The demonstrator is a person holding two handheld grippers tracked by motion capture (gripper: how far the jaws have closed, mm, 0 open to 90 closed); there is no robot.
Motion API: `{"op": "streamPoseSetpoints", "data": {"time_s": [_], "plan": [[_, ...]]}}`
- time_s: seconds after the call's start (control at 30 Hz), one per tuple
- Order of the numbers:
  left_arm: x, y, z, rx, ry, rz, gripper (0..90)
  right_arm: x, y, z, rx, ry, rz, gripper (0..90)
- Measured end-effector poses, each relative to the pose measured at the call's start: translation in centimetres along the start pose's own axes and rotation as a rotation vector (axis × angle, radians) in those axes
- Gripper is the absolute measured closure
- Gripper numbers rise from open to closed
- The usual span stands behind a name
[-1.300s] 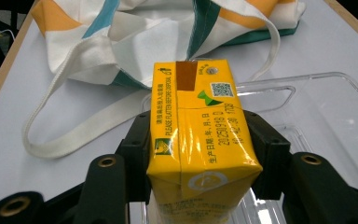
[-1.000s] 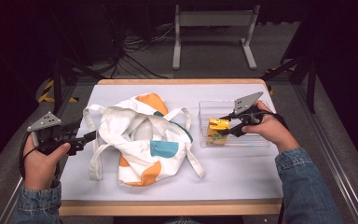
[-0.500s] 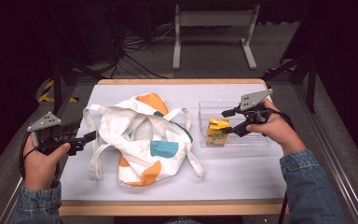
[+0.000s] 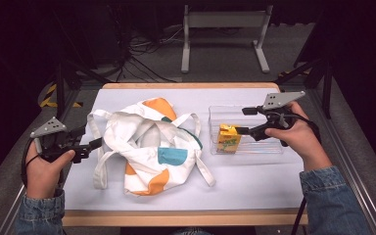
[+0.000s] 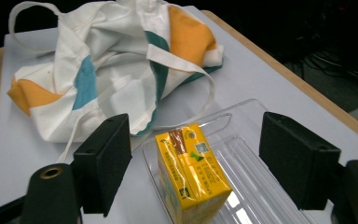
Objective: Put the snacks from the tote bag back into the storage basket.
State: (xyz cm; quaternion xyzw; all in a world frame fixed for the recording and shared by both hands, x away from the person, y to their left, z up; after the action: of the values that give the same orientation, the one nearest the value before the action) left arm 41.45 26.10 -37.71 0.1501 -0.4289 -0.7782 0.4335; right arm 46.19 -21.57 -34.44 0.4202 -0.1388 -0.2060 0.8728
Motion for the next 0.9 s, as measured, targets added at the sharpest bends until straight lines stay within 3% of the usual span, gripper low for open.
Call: {"op": "streamPoseSetpoints", "data": {"time_s": [0.1,0.4,0.9], "plan": [[0.0,0.0,0.0,-0.005,-0.001,-0.003,19.3,-0.1,0.2,1.1,0.019,-0.034,-0.048,24.1],[0.1,-0.2,-0.1,-0.009,-0.004,-0.005,18.5,-0.8,-0.3,3.5,0.056,-0.088,-0.075,23.0],[0.0,-0.2,-0.2,-0.012,-0.002,-0.003,18.4,-0.2,-4.5,4.8,0.050,-0.138,-0.156,23.1]]}}
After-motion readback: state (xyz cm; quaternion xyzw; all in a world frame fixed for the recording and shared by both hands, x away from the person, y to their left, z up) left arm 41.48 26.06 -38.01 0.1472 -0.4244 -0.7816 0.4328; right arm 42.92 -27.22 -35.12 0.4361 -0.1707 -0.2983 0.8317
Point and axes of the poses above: each handheld gripper's, and its own axes: z roughly backward along the jaws, y roughly out of its top, x roughly to its right, the point moved 8 cm from there along -z, roughly forward along the jaws, and after that the axes turned 6 degrees about -x, right-handed, at the moved point
